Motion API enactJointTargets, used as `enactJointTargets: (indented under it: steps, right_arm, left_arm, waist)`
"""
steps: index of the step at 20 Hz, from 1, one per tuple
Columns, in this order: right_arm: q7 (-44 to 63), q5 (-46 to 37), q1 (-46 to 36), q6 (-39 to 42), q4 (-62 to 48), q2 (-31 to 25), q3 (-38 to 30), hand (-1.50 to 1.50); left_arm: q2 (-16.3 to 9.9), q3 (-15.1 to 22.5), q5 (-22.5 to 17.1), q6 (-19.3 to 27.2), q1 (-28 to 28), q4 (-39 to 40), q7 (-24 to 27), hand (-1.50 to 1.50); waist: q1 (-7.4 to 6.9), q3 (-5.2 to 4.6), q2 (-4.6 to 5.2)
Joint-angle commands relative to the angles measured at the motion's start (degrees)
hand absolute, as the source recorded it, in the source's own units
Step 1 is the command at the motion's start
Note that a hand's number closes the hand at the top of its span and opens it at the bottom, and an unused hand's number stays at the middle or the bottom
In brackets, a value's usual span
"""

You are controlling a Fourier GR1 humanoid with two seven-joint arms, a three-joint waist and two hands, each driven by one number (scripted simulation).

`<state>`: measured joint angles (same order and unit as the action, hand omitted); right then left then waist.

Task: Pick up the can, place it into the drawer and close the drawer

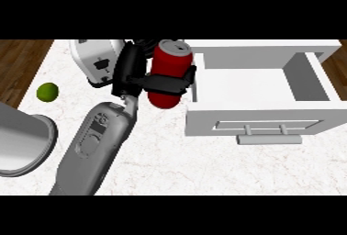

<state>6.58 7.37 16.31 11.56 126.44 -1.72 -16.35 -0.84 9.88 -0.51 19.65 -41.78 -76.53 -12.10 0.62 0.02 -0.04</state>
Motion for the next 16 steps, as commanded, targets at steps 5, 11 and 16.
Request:
enactJointTargets:
  steps: [5, 11, 16]
  right_arm:
    - [2.4, 1.6, 2.5, 1.8, 3.2, -0.9, -1.3, -1.5]
    - [-3.8, -2.8, 0.3, 0.7, -3.4, 1.7, 1.9, -1.5]
    - [-1.3, 2.6, -0.3, 2.8, -1.4, -1.5, -1.8, -1.5]
  left_arm:
    - [0.8, 0.0, 0.4, 5.1, -16.4, 6.6, -7.8, 1.5]
    - [0.8, 0.7, -5.3, 7.6, -26.3, 19.8, -2.9, 1.5]
    - [0.8, 5.9, -10.4, 13.3, -30.1, 28.6, 1.3, 1.5]
  waist:
    - [0.36, -0.01, -0.03]
    - [0.89, 0.02, 0.29]
    - [2.45, 0.05, 0.55]
